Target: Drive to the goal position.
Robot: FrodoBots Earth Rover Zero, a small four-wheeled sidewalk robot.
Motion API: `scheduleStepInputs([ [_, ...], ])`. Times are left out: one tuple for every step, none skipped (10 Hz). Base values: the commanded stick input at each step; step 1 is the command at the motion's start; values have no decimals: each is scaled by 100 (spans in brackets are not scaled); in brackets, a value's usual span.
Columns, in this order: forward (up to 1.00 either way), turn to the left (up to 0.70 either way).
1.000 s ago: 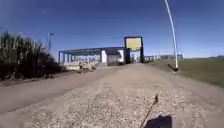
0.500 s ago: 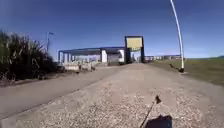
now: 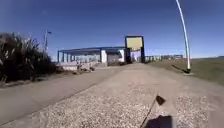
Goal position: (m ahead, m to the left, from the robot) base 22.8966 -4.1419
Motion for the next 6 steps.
scheduleStepInputs([
  [100, -26],
  [100, -34],
  [100, -40],
  [100, -40],
  [100, -40],
  [100, -26],
])
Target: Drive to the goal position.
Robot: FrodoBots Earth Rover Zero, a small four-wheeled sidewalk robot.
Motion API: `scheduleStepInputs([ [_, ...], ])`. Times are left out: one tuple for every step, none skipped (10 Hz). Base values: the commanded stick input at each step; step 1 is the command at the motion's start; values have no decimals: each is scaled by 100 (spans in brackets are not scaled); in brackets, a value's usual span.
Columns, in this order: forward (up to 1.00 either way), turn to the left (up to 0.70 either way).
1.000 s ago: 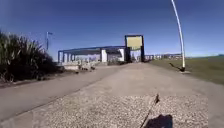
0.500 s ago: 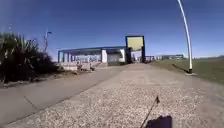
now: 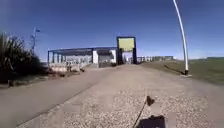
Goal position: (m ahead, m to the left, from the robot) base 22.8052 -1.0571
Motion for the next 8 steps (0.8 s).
scheduleStepInputs([
  [100, -10],
  [100, 0],
  [100, 0],
  [100, 0],
  [100, 0],
  [100, 0],
  [100, 0],
  [100, 0],
])
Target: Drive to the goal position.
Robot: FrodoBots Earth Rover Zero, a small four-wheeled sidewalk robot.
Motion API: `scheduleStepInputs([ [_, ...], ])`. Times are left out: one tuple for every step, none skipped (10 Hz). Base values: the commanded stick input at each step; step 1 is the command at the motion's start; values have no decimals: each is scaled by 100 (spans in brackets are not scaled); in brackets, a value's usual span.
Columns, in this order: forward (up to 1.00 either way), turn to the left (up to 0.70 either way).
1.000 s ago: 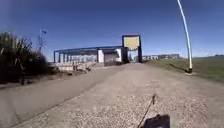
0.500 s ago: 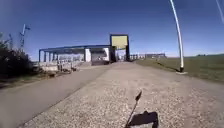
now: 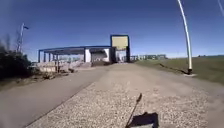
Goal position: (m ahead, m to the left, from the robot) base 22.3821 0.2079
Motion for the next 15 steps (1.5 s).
scheduleStepInputs([
  [100, 0],
  [100, 0],
  [100, 0],
  [100, 0],
  [100, 0],
  [100, 0],
  [100, 0],
  [100, 0],
  [100, 0],
  [100, 0],
  [100, 0],
  [100, 0],
  [100, -5],
  [100, -24],
  [100, -40],
])
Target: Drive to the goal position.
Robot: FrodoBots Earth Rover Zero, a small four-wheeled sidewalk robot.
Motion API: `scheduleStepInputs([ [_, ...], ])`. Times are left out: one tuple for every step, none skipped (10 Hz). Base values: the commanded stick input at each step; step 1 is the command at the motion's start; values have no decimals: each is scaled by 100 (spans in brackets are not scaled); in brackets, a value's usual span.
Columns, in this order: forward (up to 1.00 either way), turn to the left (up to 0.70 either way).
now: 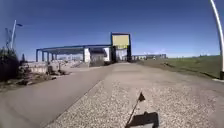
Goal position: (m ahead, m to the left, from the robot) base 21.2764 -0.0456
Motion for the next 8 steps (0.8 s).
scheduleStepInputs([
  [100, -40],
  [100, -40],
  [100, 0],
  [100, 0],
  [100, 0],
  [100, 0],
  [100, 0],
  [100, 0],
])
